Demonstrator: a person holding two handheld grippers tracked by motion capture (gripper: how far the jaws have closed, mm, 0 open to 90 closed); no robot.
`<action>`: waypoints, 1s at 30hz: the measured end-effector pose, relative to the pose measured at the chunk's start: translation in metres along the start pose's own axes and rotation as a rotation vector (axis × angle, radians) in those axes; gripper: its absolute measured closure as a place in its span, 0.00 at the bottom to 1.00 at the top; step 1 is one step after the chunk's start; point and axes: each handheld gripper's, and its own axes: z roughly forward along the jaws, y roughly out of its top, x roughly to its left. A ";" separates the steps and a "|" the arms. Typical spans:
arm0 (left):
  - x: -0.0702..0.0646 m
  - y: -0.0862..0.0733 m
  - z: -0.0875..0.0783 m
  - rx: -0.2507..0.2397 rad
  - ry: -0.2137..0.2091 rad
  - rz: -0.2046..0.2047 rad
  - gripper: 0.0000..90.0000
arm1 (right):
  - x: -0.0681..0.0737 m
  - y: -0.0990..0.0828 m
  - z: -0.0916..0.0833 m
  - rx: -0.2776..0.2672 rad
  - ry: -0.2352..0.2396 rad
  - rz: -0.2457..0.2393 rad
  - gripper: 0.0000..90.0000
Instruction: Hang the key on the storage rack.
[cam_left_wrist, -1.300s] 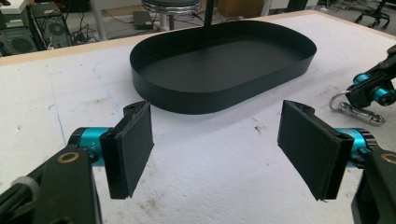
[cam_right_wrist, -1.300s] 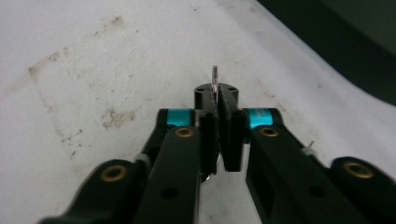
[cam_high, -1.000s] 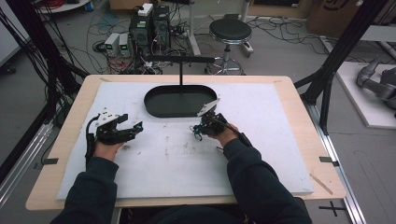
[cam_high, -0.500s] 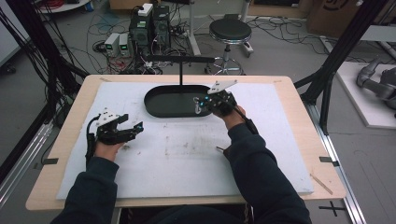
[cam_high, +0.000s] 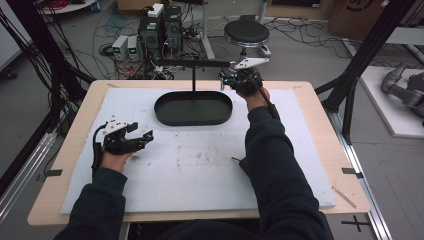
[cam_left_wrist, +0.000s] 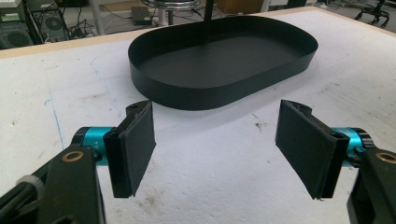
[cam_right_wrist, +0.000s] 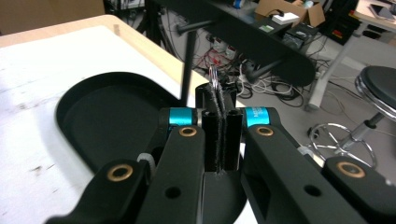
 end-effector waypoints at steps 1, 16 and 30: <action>0.000 0.000 0.000 0.000 0.001 -0.002 0.32 | -0.003 0.002 0.002 -0.009 -0.008 -0.008 1.00; 0.002 0.000 -0.001 -0.003 -0.002 -0.009 0.32 | -0.028 -0.003 0.027 -0.017 -0.041 0.092 1.00; 0.003 -0.002 -0.002 -0.002 -0.006 -0.012 0.32 | -0.041 -0.008 -0.010 -0.063 -0.135 0.091 0.56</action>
